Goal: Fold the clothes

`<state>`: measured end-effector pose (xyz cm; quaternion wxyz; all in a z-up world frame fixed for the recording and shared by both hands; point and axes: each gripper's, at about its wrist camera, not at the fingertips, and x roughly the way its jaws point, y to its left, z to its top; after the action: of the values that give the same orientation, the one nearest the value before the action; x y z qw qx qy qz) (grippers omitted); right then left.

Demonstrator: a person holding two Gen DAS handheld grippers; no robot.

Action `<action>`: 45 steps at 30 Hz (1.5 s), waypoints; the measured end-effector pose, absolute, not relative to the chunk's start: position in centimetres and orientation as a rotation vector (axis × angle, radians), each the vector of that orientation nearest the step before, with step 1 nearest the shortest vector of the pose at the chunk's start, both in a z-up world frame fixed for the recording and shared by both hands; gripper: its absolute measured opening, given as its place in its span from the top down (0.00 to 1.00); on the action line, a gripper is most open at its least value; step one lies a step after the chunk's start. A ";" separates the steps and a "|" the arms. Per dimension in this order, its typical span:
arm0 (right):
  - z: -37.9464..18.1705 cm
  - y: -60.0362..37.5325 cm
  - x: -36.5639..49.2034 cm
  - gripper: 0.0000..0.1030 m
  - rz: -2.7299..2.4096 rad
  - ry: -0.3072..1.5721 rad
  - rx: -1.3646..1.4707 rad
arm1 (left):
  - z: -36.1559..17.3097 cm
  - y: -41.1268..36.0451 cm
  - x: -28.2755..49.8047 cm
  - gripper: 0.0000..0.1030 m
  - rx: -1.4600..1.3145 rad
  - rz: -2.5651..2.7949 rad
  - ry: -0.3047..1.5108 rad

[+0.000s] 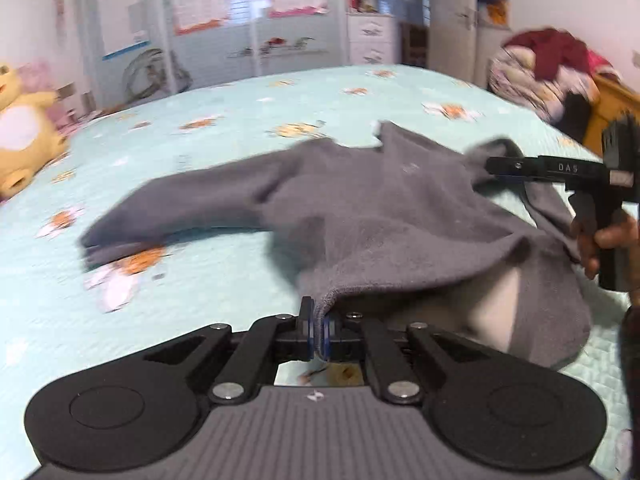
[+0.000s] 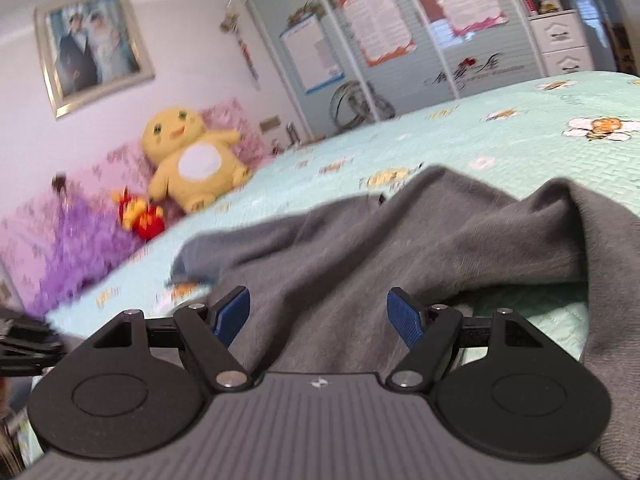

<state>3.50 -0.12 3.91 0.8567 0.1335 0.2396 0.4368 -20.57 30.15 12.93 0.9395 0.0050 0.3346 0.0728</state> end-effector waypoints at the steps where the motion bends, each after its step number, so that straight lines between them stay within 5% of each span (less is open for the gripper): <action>1: 4.2 -0.3 3.5 0.27 0.908 0.493 0.309 | 13.7 30.4 -21.8 0.95 -0.017 0.160 0.680; 11: 4.5 -5.5 -6.5 0.27 0.765 0.541 0.452 | 12.3 32.6 -28.1 0.95 -0.188 0.157 0.738; 22: 2.0 2.5 -25.3 0.20 0.613 0.405 -0.613 | 12.7 33.1 -28.7 0.95 -0.277 0.096 0.630; 27: -0.7 4.9 -25.6 0.22 0.565 0.368 -0.766 | 12.3 33.4 -29.4 0.95 -0.294 0.085 0.628; 31: 0.7 5.9 -24.7 0.39 0.565 0.300 -0.739 | 12.1 34.5 -30.1 0.95 -0.308 0.093 0.624; 34: 2.4 5.3 -22.2 0.94 0.556 0.367 -0.582 | 12.1 35.3 -30.9 0.95 -0.293 0.105 0.634; 40: 6.4 -4.0 -16.2 0.93 0.495 0.587 0.333 | 11.9 38.0 -33.0 1.00 -0.217 0.188 0.682; 45: 3.8 -3.9 -15.5 0.87 0.430 0.703 0.336 | 9.1 39.2 -32.7 1.00 -0.263 0.168 0.751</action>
<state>-15.52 -3.88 3.84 0.9026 0.1627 0.3399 0.2082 -32.74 39.18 9.14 0.9184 -0.1280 0.3653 0.0816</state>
